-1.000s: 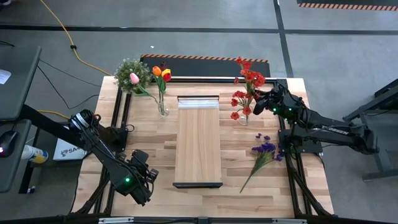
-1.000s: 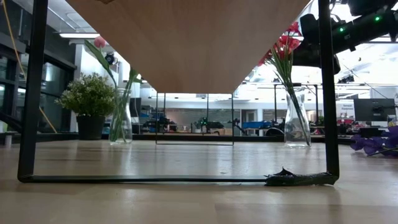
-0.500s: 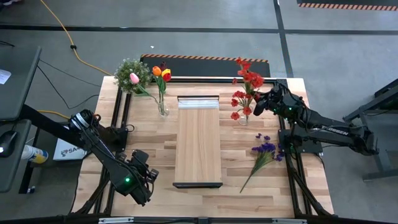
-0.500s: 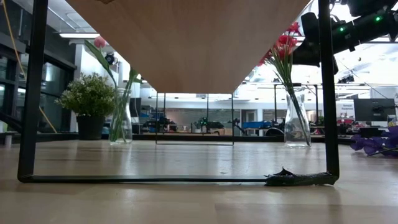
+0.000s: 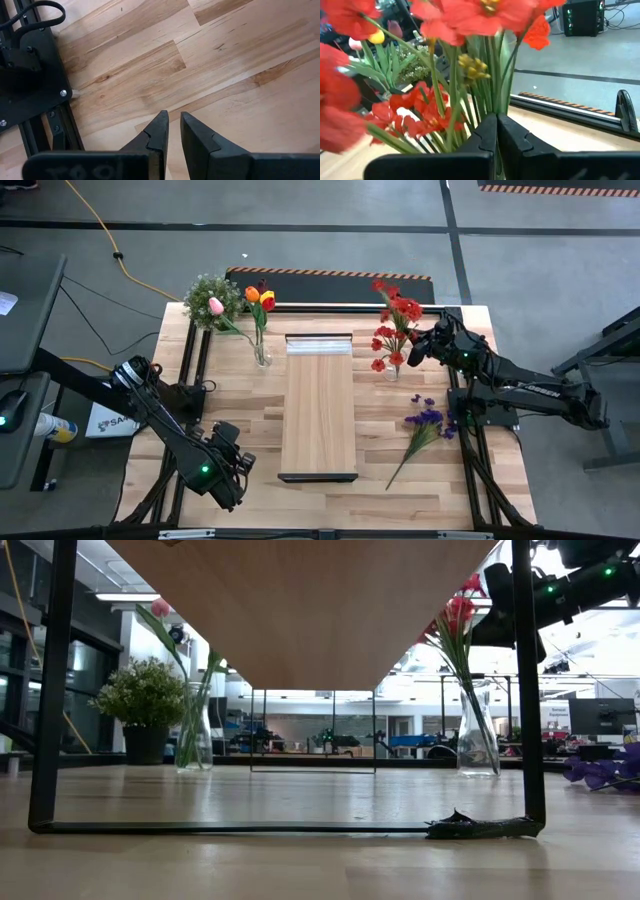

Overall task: Pick and place flowers into a vace then onto a shelf
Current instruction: Put the orange flowers into the right transparent vase

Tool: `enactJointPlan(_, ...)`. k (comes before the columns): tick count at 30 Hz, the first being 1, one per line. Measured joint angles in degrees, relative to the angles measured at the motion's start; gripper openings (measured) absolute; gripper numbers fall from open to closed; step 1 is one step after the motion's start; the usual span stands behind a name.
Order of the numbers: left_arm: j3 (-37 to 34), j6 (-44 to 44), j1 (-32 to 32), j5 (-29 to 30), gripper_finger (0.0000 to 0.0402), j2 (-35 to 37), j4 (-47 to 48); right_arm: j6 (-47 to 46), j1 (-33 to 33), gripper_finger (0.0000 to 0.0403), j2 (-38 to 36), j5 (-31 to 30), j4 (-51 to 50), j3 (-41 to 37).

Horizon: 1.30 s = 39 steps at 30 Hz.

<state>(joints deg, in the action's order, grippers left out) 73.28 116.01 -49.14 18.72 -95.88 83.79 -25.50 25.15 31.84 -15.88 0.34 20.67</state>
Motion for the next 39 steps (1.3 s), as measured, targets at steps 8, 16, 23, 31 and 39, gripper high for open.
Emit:
enactJointPlan(8, 0.0, 0.0, -0.01, 0.0, 0.0085, 0.0, 0.07, -0.11, -0.02, 0.0001, -0.03, 0.0, -0.82, 0.0)
enactJointPlan(16, 0.0, 0.0, 0.01, 0.0, 0.0085, 0.01, 0.09, -1.43, -0.04, 0.0001, -0.05, 0.03, -4.72, 0.0)
enactJointPlan(23, 0.0, 0.01, 0.01, 0.0, 0.0085, 0.0, 0.09, -2.82, -0.06, 0.0001, -0.05, 1.05, -5.95, 0.0)
enactJointPlan(31, 0.0, 0.0, -0.01, 0.0, 0.0085, 0.0, 0.15, -4.29, -0.06, 0.0007, -0.05, 2.84, -7.2, 0.0)
enactJointPlan(39, 0.0, 0.0, -0.01, 0.0, 0.0085, 0.0, 0.15, -6.12, -0.06, 0.0005, -0.05, 2.86, -8.17, 0.0)
